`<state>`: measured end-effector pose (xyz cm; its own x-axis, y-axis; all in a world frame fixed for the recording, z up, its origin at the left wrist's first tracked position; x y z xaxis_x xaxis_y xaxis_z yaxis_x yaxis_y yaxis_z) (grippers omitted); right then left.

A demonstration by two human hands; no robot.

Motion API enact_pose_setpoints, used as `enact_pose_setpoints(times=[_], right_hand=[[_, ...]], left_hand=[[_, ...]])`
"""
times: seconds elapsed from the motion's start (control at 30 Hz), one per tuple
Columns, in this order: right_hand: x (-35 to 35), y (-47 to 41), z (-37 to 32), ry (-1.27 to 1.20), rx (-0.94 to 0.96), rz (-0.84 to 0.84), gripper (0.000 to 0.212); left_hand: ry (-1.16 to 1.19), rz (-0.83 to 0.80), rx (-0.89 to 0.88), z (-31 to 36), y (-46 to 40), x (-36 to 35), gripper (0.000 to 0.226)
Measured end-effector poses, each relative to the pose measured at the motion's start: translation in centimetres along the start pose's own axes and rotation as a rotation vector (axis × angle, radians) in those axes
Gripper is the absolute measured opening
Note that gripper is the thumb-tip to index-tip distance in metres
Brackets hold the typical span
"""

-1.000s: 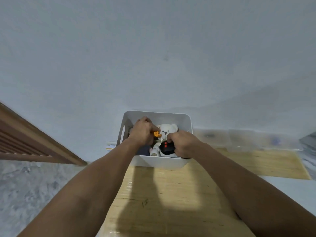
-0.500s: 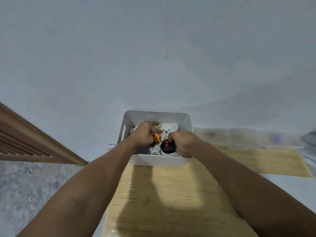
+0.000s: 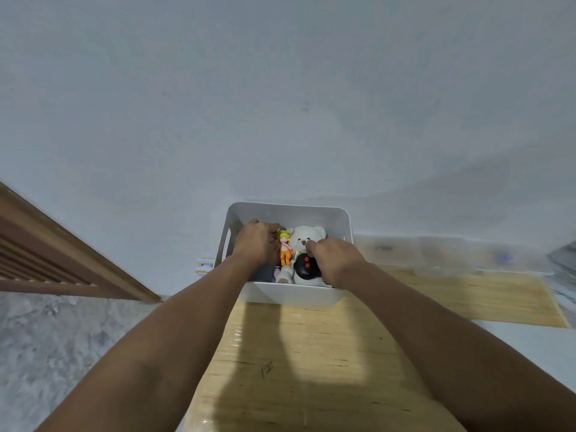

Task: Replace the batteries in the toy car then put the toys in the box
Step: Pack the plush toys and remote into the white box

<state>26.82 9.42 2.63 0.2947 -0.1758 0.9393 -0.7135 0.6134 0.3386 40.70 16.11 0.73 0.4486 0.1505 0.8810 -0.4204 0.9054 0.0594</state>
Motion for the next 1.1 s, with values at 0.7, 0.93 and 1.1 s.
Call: enact_pose_setpoints(times=[0.7,0.93,1.1], right_hand=[[4.8,2.2,10.8,-0.58,-0.089,0.24,0.037],[0.9,7.8,21.5,-0.628,-0.265,0.15,0.033],[-3.9,13.1,30.5,-0.635,-0.419,0.117,0.028]], left_hand=[[0.08,0.093,-0.15,9.3,0.1,2.9,0.034],[0.082,-0.088,-0.297,20.2,0.1,-1.7,0.035],[0.056,-0.255,-0.378,28.5,1.0,-8.4,0.036]])
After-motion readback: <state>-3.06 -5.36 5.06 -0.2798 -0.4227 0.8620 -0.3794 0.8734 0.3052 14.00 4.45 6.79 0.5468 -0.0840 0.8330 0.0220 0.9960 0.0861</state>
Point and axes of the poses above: each hand's wrist, its own y-axis away from the middle knuckle, its own x-axis out of the back of the hand, z = x × y, the point moved 7 cm from there along -y, towards the middle knuckle, and after that the axes turned 14 degrees about -x, right-handed, at the moved point
